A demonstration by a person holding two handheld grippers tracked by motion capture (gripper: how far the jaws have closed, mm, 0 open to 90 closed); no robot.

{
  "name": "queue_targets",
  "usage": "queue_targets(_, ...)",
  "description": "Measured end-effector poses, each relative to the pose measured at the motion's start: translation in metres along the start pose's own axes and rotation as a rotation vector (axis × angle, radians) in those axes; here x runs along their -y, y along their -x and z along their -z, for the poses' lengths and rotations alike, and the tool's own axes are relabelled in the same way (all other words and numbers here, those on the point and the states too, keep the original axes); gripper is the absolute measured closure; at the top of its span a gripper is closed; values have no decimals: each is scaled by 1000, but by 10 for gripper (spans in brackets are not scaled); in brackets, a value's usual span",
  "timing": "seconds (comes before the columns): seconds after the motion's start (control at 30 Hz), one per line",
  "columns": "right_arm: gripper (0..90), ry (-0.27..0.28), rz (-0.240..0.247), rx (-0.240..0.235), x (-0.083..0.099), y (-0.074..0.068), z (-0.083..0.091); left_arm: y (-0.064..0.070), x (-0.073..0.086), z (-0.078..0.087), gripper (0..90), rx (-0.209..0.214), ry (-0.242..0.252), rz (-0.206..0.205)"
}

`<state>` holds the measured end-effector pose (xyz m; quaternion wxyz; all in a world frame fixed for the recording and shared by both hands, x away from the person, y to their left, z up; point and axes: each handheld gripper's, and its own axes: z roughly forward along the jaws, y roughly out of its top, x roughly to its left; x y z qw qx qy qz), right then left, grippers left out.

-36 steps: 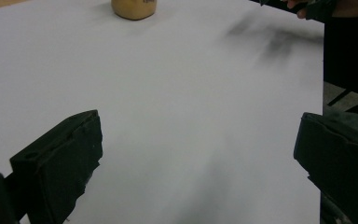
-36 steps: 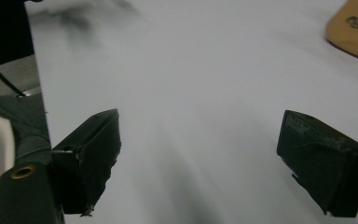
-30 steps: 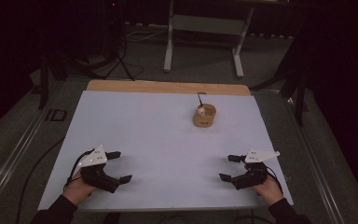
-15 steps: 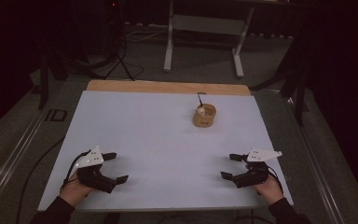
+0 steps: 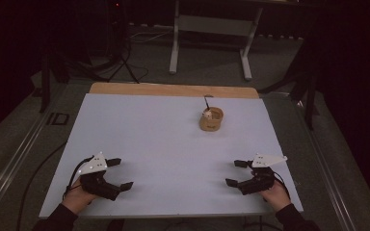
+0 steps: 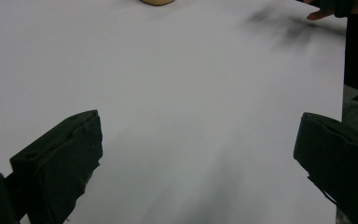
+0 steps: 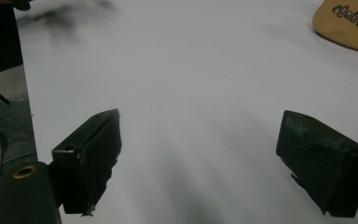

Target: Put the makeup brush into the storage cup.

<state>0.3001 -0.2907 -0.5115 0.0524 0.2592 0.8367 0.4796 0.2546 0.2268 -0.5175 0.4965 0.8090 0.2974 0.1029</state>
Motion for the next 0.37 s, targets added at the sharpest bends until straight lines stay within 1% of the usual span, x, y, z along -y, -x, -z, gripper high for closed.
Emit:
queue_targets(0.17, 139, -1, -12, 11, 0, 1, 0, -1, 0, 0, 11, -3, 6, 5)
queue_targets(0.37, 139, -4, -15, 9, 0, 2, 0, -1, 0, 0, 12, 2, 11, 13)
